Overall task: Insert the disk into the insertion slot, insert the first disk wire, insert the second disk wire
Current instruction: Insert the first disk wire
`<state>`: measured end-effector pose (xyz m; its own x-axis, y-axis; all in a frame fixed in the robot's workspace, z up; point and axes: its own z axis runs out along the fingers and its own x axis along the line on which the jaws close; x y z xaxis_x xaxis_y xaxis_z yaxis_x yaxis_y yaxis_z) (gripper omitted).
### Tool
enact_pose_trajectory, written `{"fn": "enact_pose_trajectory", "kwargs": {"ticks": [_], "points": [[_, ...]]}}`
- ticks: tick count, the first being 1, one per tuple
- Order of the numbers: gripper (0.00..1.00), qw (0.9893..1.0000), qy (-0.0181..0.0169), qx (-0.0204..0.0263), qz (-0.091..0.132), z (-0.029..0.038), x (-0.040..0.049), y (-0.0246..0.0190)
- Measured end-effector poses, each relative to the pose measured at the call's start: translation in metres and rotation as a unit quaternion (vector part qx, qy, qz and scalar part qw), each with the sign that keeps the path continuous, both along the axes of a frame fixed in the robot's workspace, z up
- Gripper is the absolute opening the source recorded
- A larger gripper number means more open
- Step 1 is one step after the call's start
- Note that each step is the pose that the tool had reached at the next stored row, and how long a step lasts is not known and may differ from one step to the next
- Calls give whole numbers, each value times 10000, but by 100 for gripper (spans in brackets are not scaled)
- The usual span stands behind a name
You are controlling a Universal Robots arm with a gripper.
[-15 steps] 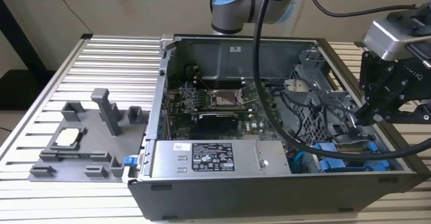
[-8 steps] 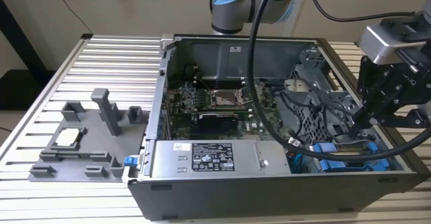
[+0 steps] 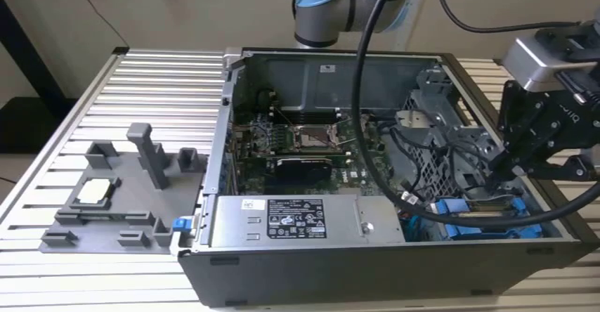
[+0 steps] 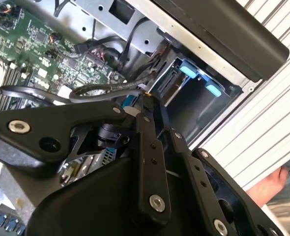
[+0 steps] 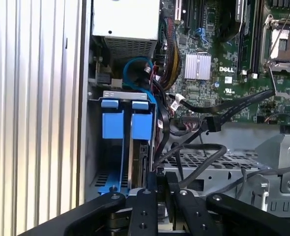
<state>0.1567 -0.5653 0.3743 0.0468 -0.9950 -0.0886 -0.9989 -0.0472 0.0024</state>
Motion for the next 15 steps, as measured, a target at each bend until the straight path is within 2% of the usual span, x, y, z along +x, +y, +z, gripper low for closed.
{"fn": "enact_pose_trajectory", "kwargs": {"ticks": [2,6,13,15], "points": [[19,10000,0,18,0,-23,0,-1],[19,10000,0,17,1,-64,4,-25],[19,10000,3,2,3,-127,8,-41],[19,10000,3,-24,3,-148,8,-41]]}}
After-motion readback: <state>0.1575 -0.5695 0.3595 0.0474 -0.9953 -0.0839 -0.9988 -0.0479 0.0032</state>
